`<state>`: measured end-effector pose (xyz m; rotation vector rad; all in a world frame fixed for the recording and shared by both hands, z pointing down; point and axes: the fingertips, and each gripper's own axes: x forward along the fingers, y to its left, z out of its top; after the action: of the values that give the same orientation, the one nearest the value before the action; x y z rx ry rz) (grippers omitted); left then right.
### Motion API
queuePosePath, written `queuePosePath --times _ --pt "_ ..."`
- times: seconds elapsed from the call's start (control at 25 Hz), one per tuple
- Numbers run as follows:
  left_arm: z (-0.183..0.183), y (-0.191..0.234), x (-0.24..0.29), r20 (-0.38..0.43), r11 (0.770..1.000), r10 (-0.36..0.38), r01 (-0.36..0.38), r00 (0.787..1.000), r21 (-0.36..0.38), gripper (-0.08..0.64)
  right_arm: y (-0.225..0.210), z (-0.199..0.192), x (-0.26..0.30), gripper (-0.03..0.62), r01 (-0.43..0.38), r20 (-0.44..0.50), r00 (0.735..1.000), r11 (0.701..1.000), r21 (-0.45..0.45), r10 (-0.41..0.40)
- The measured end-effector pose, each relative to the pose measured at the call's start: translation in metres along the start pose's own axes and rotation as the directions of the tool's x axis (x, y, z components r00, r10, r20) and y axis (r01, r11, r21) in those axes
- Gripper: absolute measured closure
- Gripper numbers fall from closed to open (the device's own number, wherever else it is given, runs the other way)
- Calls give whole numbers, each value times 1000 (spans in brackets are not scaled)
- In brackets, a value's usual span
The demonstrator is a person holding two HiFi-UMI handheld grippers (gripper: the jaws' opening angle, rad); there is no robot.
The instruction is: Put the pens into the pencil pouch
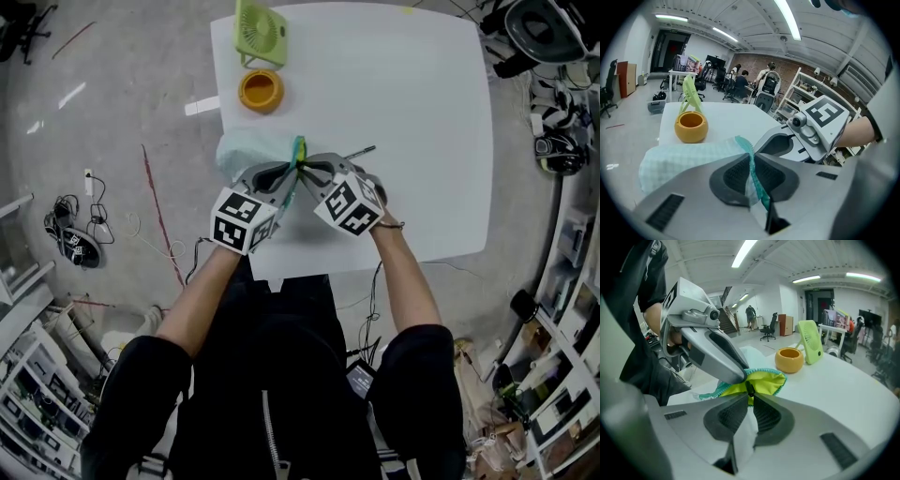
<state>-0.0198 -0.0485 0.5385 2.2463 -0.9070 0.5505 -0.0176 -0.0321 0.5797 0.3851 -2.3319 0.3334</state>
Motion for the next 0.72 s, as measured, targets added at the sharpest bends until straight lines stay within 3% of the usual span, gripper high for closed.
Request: queuePosePath --times 0.36,0.56,0.72 --pt "4 1 -3 12 1000 3 -3 1000 -3 508 4 13 13 545 -28 26 999 1000 4 27" --pt "3 1 -1 9 1000 6 -6 1000 -4 508 3 7 12 538 7 25 1000 1000 3 -7" --pt "0 4 -1 7 1000 5 -5 1000 -5 508 -1 -1 1 482 36 32 999 999 6 -37"
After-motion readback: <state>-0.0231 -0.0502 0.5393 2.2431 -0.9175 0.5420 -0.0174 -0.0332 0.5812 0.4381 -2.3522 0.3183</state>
